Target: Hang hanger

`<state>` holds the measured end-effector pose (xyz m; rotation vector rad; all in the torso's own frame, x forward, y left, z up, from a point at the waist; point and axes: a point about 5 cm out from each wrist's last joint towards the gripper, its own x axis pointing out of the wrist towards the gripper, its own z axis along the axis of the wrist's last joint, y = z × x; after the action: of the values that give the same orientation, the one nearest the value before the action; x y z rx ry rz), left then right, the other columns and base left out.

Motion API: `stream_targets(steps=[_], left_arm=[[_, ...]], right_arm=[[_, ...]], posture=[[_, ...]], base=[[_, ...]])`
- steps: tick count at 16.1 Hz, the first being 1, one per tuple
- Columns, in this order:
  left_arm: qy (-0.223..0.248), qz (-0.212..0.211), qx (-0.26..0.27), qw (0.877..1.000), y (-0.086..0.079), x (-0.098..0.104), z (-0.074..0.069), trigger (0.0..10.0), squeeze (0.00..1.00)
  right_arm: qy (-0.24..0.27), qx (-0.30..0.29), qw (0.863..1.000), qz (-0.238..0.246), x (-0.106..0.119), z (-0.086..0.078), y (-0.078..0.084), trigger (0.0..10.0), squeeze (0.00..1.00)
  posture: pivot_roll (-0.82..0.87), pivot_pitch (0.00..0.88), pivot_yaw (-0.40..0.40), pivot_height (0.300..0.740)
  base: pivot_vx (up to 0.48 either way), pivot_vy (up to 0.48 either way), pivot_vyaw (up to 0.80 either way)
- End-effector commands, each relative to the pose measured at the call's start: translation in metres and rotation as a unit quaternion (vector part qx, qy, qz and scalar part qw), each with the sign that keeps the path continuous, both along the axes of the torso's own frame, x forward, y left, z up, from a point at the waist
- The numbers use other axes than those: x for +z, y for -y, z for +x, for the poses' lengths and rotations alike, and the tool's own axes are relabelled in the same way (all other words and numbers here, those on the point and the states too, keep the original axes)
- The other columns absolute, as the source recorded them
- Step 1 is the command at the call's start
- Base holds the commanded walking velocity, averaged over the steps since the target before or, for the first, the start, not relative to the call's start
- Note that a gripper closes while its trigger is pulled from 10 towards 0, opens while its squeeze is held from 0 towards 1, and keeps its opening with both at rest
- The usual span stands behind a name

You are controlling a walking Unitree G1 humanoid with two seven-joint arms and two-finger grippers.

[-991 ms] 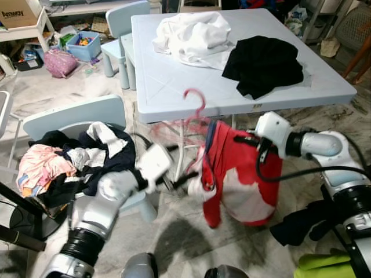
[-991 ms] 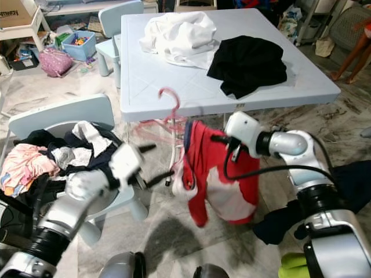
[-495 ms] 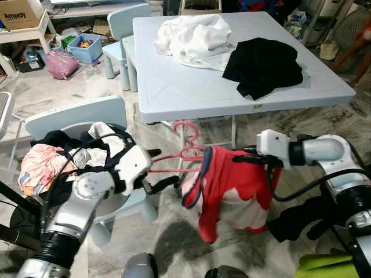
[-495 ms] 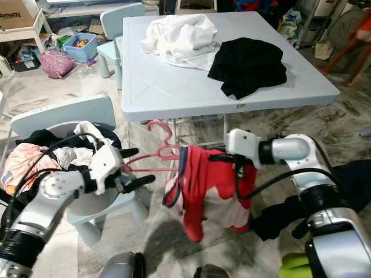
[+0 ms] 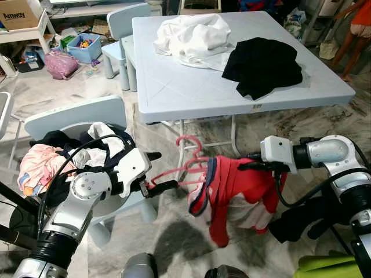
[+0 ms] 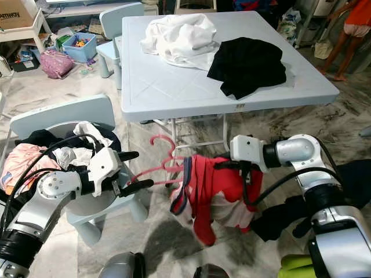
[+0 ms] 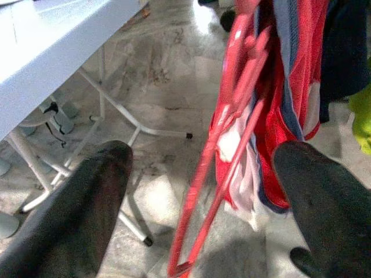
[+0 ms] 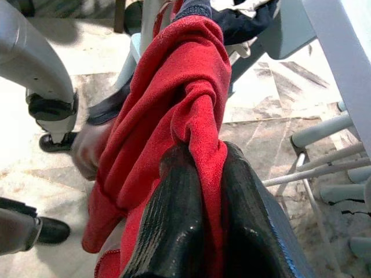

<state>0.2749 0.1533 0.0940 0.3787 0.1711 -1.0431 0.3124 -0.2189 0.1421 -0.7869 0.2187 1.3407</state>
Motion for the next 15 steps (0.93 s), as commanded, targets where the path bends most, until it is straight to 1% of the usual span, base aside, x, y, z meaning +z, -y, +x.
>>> stream_targets(steps=[1, 2, 3, 4, 8, 13, 15], left_arm=[[0.004, 0.012, -0.005, 1.0, -0.001, 0.0, 0.001, 0.7, 0.0], [0.0, 0.021, -0.015, 1.0, 0.0, -0.005, -0.002, 0.0, 0.0], [-0.002, 0.025, -0.015, 1.0, 0.001, -0.008, -0.003, 0.0, 0.0], [-0.003, 0.025, -0.015, 1.0, 0.001, -0.008, -0.003, 0.0, 0.0], [-0.001, 0.022, -0.024, 0.999, 0.007, -0.014, -0.004, 0.0, 0.0], [-0.003, 0.022, -0.021, 1.0, 0.005, -0.013, 0.001, 0.0, 0.0], [0.0, 0.019, -0.022, 1.0, 0.006, -0.012, 0.004, 0.0, 0.0]], right_arm=[[0.01, 0.019, 1.0, -0.009, 0.006, 0.0, 0.0, 10.0, 0.0], [0.006, 0.026, 1.0, 0.011, 0.01, 0.0, -0.002, 10.0, 0.0], [0.003, 0.033, 0.999, 0.023, 0.015, -0.001, -0.004, 10.0, 0.0], [0.002, 0.034, 0.999, 0.024, 0.016, -0.001, -0.004, 10.0, 0.0], [0.006, 0.066, 0.997, 0.031, 0.03, -0.002, -0.009, 10.0, 0.0], [0.015, 0.076, 0.997, 0.021, 0.029, -0.002, -0.011, 10.0, 0.0], [0.02, 0.079, 0.996, 0.023, 0.028, -0.002, -0.014, 10.0, 0.0]], posture=[[-0.04, 0.036, -0.011, 0.74], [-0.04, 0.038, -0.01, 0.74], [-0.04, 0.038, -0.01, 0.74], [-0.04, 0.038, -0.01, 0.74], [-0.05, 0.037, -0.013, 0.74], [-0.05, 0.036, -0.015, 0.74], [-0.05, 0.036, -0.015, 0.74]], base=[[0.0, 0.0, 0.0], [0.0, 0.0, 0.0], [0.0, 0.0, 0.0], [0.0, 0.0, 0.0], [0.0, 0.0, 0.0], [0.0, 0.0, 0.0], [0.0, 0.0, 0.0]])
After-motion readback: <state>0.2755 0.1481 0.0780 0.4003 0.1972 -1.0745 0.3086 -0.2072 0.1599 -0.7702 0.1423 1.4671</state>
